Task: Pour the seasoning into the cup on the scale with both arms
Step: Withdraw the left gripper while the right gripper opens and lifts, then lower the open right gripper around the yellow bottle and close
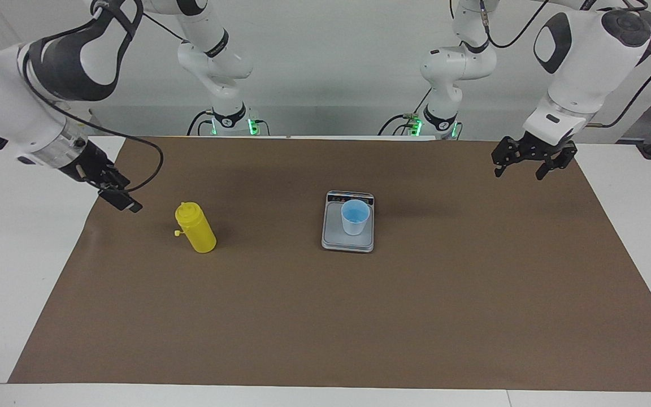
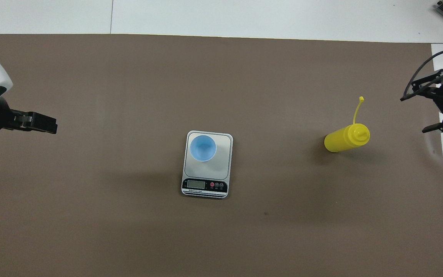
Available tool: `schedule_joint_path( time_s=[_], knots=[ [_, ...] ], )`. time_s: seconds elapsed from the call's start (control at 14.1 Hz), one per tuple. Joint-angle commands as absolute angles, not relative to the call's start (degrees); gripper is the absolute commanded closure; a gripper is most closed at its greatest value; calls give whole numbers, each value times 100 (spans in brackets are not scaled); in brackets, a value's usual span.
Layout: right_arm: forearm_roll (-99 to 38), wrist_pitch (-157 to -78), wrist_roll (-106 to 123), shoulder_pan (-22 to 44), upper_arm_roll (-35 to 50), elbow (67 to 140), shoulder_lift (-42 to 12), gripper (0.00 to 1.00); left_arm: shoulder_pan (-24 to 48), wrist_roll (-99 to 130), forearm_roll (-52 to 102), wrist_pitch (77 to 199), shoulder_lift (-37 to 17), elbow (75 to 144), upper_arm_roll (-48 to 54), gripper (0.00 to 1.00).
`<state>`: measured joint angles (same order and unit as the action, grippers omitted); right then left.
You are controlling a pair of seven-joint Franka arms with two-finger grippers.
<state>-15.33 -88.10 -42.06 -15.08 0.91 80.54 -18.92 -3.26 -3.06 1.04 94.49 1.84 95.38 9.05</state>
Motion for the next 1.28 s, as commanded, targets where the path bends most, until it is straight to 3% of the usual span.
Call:
schedule_joint_path(
  time_s=[0.0, 0.43, 0.71, 0.93, 1.21],
  knots=[
    [-2046, -8604, -4430, -1731, 123, 7646, -2486, 0, -387, -360, 158, 8895, 62, 8904, 958, 0],
    [-2742, -8692, -4746, -2004, 123, 7804, -3216, 0, -378, -369, 88, 8859, 62, 8903, 958, 0],
    [-3039, -8999, -4764, -1977, 132, 8646, -3130, 0, -378, -360, 88, 8859, 62, 8903, 958, 0],
    [-3469, -9412, -4764, -1942, 132, 9639, -2761, 0, -387, -360, 44, 8798, 79, 8938, 967, 0],
    [-4024, -9142, -4756, -1898, 141, 10211, -2497, 0, -378, -360, -9, 8798, 114, 8991, 976, 0]
  ],
)
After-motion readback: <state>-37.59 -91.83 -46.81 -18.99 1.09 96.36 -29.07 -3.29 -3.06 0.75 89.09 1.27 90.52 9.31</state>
